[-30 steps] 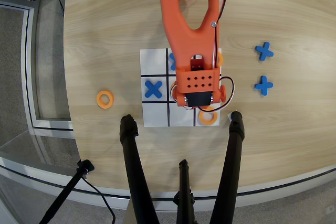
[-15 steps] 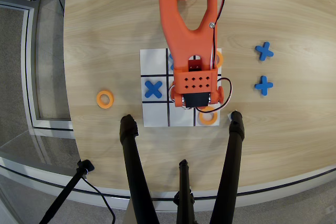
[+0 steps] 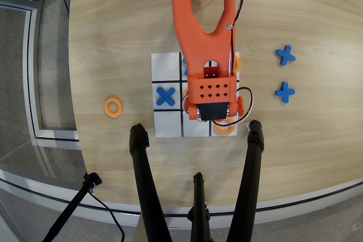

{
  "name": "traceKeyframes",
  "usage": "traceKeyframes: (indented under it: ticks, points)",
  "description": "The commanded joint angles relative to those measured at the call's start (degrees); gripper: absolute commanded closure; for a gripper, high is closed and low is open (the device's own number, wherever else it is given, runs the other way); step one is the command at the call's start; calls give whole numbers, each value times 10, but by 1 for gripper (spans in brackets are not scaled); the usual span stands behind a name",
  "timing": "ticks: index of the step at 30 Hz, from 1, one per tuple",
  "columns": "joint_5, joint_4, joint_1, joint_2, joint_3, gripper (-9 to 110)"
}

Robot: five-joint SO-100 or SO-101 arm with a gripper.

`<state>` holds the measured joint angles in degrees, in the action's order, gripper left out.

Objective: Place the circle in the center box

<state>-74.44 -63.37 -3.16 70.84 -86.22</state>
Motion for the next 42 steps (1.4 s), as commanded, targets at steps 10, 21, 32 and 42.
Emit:
traceKeyframes:
  ticks: [10, 21, 32, 42]
  points:
    - [-17, -105, 27, 201, 2, 92]
    - [-59, -94, 4, 529, -337, 92]
    - [-92, -21, 7, 812, -621, 92]
    - [-116, 46, 7, 1008, -863, 92]
